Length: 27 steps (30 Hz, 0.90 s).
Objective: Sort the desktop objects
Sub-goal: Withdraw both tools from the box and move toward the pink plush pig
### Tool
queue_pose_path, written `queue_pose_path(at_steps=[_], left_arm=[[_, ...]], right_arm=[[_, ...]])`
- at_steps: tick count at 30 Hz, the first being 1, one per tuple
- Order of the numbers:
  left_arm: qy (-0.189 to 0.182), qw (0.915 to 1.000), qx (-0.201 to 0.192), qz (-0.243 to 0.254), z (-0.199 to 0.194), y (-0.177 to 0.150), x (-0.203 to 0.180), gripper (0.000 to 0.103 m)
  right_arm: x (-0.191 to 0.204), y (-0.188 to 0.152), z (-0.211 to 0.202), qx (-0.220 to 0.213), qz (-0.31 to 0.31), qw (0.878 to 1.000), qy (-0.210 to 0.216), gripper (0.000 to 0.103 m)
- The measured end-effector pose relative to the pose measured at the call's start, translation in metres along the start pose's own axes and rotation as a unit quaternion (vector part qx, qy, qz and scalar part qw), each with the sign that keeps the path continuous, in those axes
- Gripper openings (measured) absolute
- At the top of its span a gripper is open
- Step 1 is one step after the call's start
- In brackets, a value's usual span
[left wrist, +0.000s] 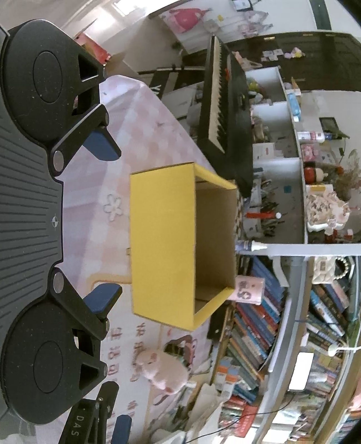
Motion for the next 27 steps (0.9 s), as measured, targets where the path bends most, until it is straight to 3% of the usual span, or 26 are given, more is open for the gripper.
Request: queue_pose_path(at_steps=[14,27], left_arm=[[-0.029,0.9988,0.030,0.026,-0.006,-0.025,-0.020,0.097],[-0.065,0.9951,0.054,0.051,0.017,-0.035,-0.077,0.097]], right_arm=[[-0.004,-0.026,-0.018,0.028,0.011,0.999,-0.022,0.061],[-0.049,-0.052,-0.009,0.060,0.032,0.997,-0.044,0.061]])
Point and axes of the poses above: each gripper's, at about its wrist camera, not at the fingertips, and z roughly the way its jaws point, x to its left, y to its top, the point moved 5 cm from there along z, roughly the way its jaws point, and after that the axes turned 15 degrees about -z, right-handed, at the moved point
